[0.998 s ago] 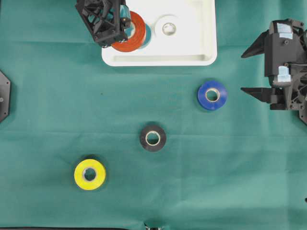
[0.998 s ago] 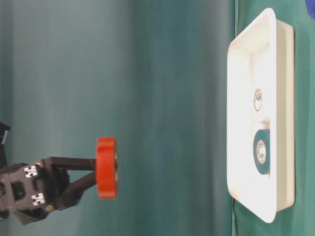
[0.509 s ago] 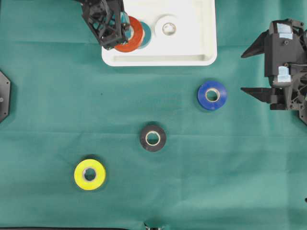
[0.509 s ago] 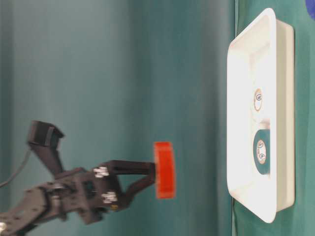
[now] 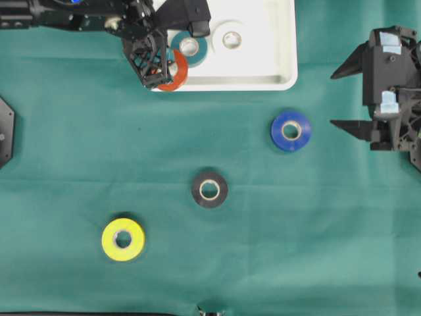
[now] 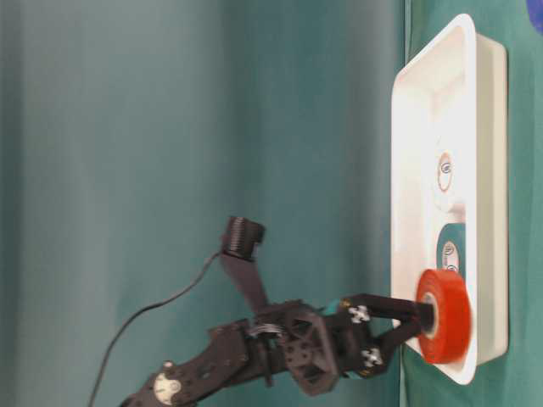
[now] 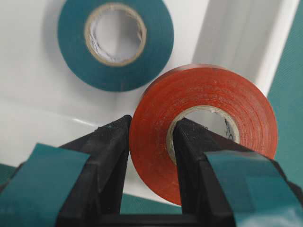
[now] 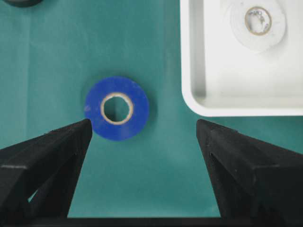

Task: Pick up the tape from a random location and place it into the white case.
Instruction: 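Lower the orange-red roll into the tray and open the left gripper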

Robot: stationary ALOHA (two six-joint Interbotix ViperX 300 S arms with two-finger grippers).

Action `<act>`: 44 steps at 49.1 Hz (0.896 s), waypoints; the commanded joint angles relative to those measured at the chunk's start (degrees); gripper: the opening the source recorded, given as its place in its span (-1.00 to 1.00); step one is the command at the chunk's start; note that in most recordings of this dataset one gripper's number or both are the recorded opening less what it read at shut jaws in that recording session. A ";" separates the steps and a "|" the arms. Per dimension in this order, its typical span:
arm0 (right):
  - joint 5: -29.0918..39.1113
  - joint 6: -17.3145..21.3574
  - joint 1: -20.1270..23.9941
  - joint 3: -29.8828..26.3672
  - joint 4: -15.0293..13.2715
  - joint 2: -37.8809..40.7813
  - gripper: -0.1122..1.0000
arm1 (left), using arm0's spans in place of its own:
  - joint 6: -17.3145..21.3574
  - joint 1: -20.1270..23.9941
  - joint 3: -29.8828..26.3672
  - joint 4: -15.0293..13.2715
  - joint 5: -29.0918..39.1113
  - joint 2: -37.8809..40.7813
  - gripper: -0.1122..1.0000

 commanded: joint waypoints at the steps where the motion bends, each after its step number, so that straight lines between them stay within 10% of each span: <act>1: -0.26 0.00 0.00 -0.70 -0.26 -0.26 0.79 | 0.00 0.35 -0.18 0.18 -1.14 -0.70 -0.37; 38: -0.26 -0.09 0.00 -0.62 -0.70 -0.26 0.79 | -0.26 1.41 -0.18 -0.18 -2.64 -0.79 -0.36; 44: -0.26 -0.09 0.00 -0.62 -0.70 -0.26 0.79 | -0.44 1.32 -0.09 -0.26 -2.64 -0.88 0.16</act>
